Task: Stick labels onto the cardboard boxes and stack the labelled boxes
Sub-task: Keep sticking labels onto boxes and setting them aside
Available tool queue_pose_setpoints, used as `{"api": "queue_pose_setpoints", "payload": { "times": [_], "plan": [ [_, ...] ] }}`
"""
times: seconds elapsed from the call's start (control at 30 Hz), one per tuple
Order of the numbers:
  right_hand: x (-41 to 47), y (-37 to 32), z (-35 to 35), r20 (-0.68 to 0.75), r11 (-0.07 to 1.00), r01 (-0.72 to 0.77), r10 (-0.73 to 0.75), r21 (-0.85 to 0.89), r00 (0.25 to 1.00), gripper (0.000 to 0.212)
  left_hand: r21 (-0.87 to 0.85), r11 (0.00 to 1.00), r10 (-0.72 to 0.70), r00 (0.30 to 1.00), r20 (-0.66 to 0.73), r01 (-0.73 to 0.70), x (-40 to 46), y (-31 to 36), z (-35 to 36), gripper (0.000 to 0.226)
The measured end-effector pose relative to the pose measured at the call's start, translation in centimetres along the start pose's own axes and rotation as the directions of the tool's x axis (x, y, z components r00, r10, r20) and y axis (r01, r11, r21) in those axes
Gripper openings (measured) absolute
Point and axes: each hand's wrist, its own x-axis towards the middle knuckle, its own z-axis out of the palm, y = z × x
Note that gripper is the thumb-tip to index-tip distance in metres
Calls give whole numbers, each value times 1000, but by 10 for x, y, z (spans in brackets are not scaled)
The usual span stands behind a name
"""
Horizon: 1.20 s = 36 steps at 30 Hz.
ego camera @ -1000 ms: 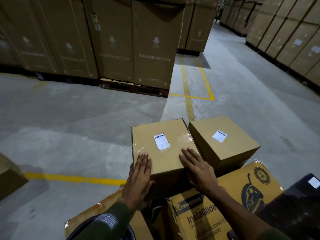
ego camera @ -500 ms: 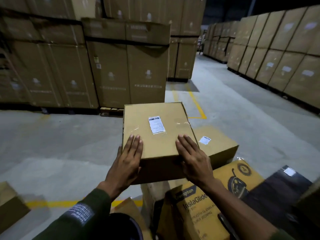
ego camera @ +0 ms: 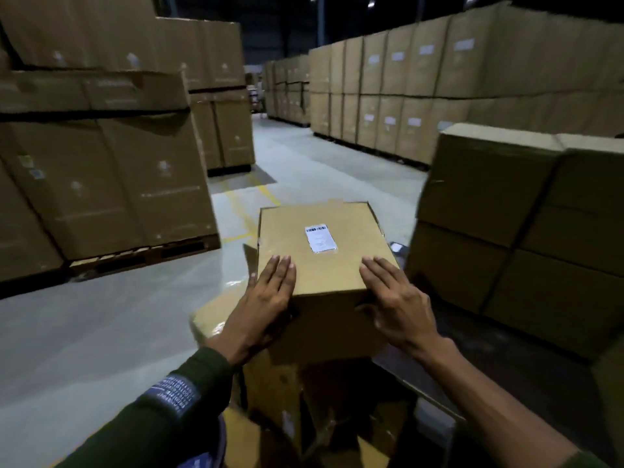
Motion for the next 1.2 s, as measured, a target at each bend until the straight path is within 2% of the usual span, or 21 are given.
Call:
{"api": "queue_pose_setpoints", "payload": {
  "times": [0.13,0.27,0.37,0.5,0.7,0.83,0.97,1.03,1.1,1.2],
  "plan": [
    [-64,43,-40,32,978,-170,175,-120,984,75,-94,980,179,984,14,-177,42,57,27,91],
    [-117,68,-64,45,927,-316,331,-202,943,81,-180,937,321,940,115,-298,74,106,56,90],
    [-149,82,-71,64,882,-399,426,-250,902,82,-186,920,383,894,232,-346,93,141,67,83],
    [-177,96,-68,75,832,-484,519,-273,851,79,-222,895,442,830,340,-386,114,168,81,85],
    [-191,108,-59,75,791,-550,586,-269,806,72,-288,853,513,800,311,-435,129,180,105,85],
    [-183,118,-57,120,796,-559,594,-232,796,67,-309,861,492,817,299,-405,137,179,111,81],
    [-169,131,-69,224,760,-631,649,-154,727,67,-339,893,381,897,225,-295,143,185,115,92],
    [-156,137,-77,205,731,-660,682,-170,702,64,-352,902,324,931,171,-249,145,188,119,94],
    [-138,141,-82,147,697,-685,715,-209,683,50,-344,908,295,947,127,-237,145,189,123,87],
    [-101,149,-76,108,604,-761,795,-235,597,32,-330,914,278,957,84,-237,143,191,132,73]
  ]
}}
